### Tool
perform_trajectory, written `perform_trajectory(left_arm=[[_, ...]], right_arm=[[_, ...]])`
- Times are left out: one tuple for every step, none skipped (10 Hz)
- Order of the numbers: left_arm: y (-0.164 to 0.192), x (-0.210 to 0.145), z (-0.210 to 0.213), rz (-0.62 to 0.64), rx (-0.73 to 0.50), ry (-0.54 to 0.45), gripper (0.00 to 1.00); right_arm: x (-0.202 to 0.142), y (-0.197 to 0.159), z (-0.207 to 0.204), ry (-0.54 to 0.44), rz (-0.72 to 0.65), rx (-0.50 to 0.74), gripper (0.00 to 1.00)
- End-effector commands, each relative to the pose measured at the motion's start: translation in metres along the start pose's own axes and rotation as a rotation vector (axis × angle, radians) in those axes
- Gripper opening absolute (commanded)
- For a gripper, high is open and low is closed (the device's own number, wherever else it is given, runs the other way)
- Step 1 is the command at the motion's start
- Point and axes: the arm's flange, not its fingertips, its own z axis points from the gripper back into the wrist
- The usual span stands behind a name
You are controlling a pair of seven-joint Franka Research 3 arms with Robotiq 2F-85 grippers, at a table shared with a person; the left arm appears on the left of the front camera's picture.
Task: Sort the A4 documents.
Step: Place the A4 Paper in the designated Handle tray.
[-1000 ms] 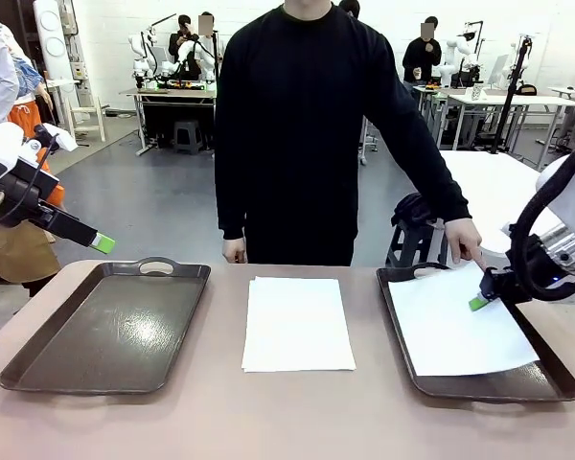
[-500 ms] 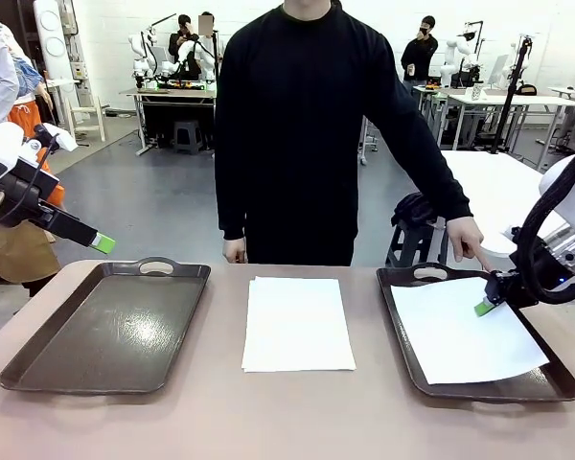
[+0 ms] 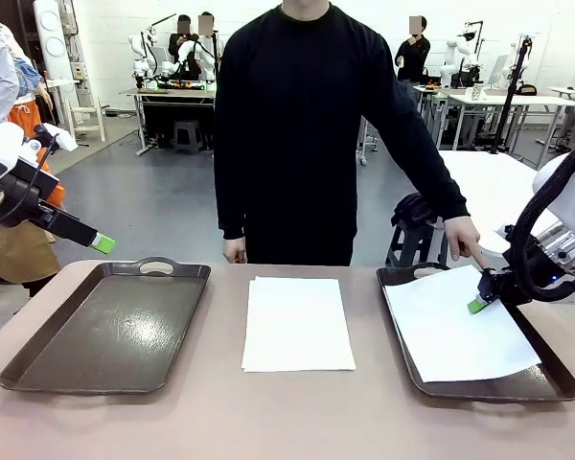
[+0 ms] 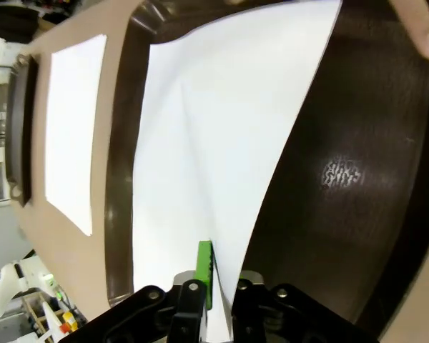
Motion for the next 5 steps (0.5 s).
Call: perform_trajectory(left_arm=[[0.0013,-0.0005,0.0001,0.003,-0.002,-0.002,1.0],[0.0013,-0.0005,0.0001,0.003,-0.002,-0.002,1.0],[0.0013,-0.0005,0.0001,0.003,-0.002,-0.002,1.0],[0.0013,-0.0005,0.0001,0.003,-0.002,-0.002,1.0],[0.0013,-0.0005,0.0001,0.003,-0.002,-0.002,1.0]], right_arm=[[-0.0013,0.0014,0.0,0.013,-0.021,-0.038,0.37],[-0.0024,0.0028,0.0004,0.014,-0.026,-0.064,0.39],[-0.0027,0.0047,0.0017,0.015,-0.035,-0.115,0.57],[-0.0034,0.0068,0.0026,0.027,-0.043,-0.17,0.58],[-0.0036,0.0095,0.0039,0.035,-0.051,-0.23,0.76]])
